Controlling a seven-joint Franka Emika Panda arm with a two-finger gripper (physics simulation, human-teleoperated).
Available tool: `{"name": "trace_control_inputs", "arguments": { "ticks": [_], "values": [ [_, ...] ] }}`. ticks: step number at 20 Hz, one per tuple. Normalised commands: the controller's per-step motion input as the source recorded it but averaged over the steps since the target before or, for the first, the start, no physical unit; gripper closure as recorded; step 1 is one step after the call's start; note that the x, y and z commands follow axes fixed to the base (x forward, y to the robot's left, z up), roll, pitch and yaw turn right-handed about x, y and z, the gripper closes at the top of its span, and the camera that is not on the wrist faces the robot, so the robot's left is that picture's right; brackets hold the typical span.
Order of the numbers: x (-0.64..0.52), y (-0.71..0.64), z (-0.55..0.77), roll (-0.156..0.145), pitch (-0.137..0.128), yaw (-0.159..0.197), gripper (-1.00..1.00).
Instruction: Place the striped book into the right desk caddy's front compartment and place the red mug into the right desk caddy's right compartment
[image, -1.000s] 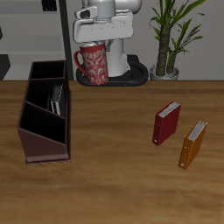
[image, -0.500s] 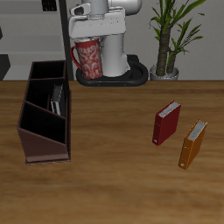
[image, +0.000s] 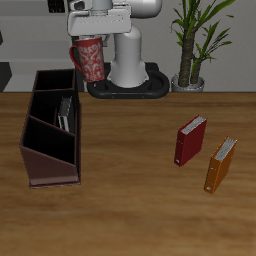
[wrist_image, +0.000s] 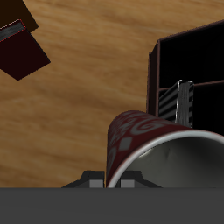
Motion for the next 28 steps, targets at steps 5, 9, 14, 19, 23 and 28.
{"name": "trace_control_inputs", "arguments": {
  "ticks": [5,9,14,19,23,28],
  "values": [
    [-0.28,-0.32,-0.14,-0.081,0.031,0.023,1.0],
    [-0.27,-0.18,-0.01,-0.038,-0.03,-0.015,1.0],
    [-0.34,-0.18,-0.05,-0.034,-0.017,-0.016,1.0],
    [-0.2,-0.23,-0.06,-0.033,0.015,-0.036,1.0],
    [-0.11,-0.14,0.0,-0.003,0.005,-0.025,1.0],
    [-0.13,-0.16,0.03,-0.014,-0.011,-0.013,1.0]
  ]
}}
